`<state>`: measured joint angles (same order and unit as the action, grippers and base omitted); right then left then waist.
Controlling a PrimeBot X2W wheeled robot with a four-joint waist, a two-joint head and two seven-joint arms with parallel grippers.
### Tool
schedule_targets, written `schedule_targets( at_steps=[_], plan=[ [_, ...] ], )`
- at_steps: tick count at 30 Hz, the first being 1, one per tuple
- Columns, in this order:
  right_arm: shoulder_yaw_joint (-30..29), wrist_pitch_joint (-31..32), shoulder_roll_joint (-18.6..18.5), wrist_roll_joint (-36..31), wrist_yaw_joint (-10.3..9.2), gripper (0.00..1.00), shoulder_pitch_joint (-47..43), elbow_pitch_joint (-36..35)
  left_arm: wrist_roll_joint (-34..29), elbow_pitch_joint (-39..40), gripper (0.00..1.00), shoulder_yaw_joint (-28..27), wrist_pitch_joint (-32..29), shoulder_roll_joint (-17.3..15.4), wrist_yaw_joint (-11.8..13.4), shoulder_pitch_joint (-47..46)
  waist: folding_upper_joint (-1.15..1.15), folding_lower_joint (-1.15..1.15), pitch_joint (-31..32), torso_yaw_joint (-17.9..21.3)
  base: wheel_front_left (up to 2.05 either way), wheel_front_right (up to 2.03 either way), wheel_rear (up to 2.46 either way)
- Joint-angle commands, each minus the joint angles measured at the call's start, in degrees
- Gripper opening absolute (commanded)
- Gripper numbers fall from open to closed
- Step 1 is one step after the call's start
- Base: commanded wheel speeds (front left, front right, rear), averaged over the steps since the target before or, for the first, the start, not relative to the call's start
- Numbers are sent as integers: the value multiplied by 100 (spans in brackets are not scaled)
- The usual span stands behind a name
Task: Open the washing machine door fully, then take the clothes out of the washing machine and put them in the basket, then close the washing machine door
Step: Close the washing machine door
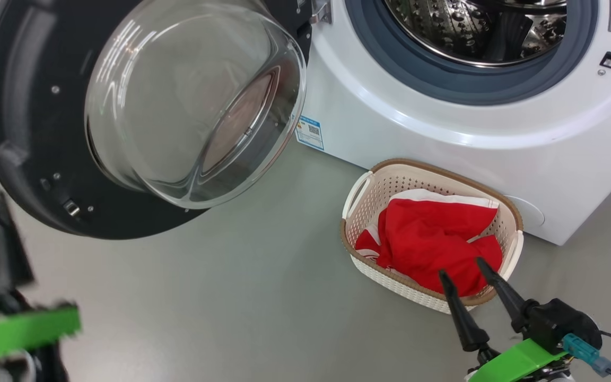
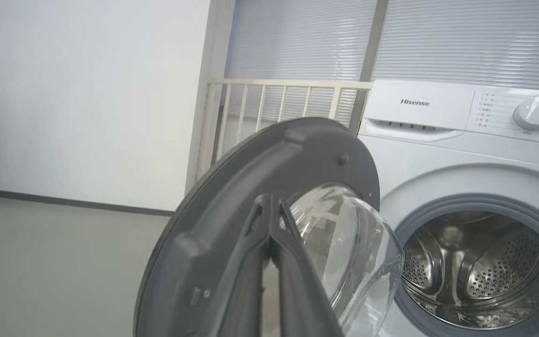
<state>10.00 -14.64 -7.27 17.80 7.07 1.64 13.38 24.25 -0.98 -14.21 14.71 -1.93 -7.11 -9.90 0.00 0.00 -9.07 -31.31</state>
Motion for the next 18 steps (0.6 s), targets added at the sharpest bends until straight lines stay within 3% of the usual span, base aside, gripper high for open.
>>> schedule_targets(
  at_steps=[1, 7, 13, 18],
  plan=[
    [54, -36, -30, -51, 42, 100, 67, -186, -97, 222, 0, -346, 29, -189, -30, -507, 0, 0, -45, 15, 0, 0, 0],
    [-242, -36, 44, -178, 42, 100, -48, -361, 311, 41, 0, -445, 29, -1058, -35, -1698, 0, 0, -202, 41, 0, 0, 0],
    [-447, -36, 83, -287, 42, 100, -127, -484, 940, -661, 0, -615, 29, -1569, -36, -2643, 0, 0, -350, 40, 0, 0, 0],
    [-519, -36, 109, -357, 42, 100, -142, -547, 1678, -1829, 0, -625, 29, -2077, -37, -3312, 0, 0, -456, 98, 0, 0, 0]
  ],
)
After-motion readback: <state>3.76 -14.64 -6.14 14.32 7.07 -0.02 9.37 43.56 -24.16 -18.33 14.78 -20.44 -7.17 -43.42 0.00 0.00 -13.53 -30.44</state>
